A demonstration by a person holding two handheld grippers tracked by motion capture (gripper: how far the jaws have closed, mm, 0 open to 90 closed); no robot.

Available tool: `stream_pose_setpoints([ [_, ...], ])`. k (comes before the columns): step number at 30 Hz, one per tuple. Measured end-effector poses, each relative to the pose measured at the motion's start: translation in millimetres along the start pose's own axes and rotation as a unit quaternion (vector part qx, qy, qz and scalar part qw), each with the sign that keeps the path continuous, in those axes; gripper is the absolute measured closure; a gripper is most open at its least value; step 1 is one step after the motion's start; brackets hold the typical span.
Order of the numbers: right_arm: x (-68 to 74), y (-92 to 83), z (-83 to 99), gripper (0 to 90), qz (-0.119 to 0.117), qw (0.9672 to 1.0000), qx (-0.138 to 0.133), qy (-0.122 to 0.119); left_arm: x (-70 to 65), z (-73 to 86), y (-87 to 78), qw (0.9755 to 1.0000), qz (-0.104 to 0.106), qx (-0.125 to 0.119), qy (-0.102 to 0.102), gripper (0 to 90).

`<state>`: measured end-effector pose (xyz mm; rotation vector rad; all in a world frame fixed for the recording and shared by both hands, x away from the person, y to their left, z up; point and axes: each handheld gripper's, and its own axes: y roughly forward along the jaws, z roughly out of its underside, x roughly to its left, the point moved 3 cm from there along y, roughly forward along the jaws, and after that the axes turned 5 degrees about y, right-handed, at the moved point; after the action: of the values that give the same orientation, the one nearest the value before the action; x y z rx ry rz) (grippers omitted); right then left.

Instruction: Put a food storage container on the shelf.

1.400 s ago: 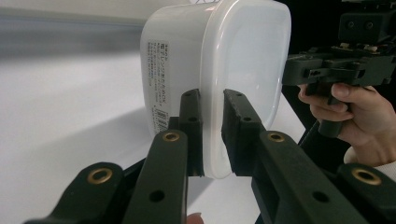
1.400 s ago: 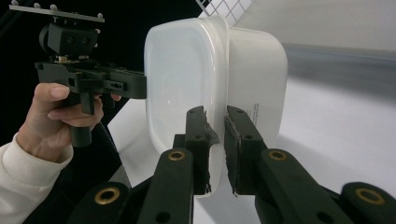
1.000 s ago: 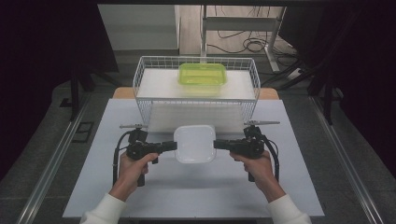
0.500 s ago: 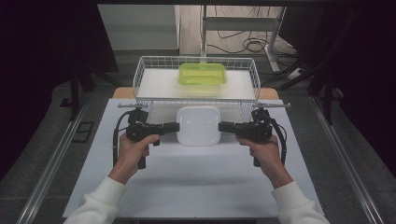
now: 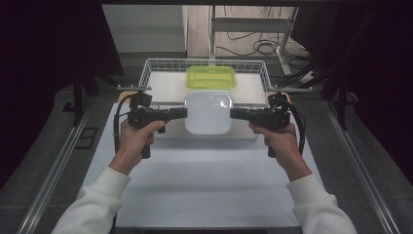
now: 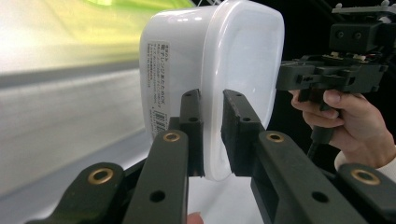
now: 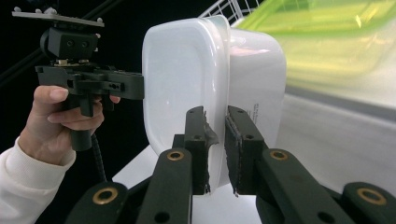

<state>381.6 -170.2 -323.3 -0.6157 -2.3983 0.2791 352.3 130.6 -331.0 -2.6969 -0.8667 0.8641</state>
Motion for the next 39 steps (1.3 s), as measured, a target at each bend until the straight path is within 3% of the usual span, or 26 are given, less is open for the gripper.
stream_pose_setpoints([
  [11, 9.1, -6.0, -33.2, 78.6, 0.004, 0.9998, -0.014, -0.014, -7.6, -34.7, -5.3, 0.9996, -0.006, -0.008, 0.027, 79.1],
  [19, 11.2, -10.3, -58.4, 78.5, 0.006, 0.9995, -0.026, -0.017, -10.6, -64.1, -4.7, 0.9993, -0.009, -0.019, 0.033, 79.1],
  [23, 10.4, -9.7, -71.6, 78.5, 0.006, 0.9992, -0.032, -0.022, -5.5, -77.6, -2.2, 0.9993, -0.01, -0.021, 0.027, 79.0],
  [30, 2.3, -2.1, -94.2, 78.5, 0.012, 0.9992, -0.032, -0.022, 4.7, -97.2, 2.4, 0.9988, -0.017, -0.023, 0.04, 79.1],
  [39, -20.8, 14.1, -112.7, 78.3, 0.014, 0.9997, -0.021, 0.001, 29.1, -112.4, 16.4, 0.9997, -0.012, -0.017, 0.012, 79.3],
])
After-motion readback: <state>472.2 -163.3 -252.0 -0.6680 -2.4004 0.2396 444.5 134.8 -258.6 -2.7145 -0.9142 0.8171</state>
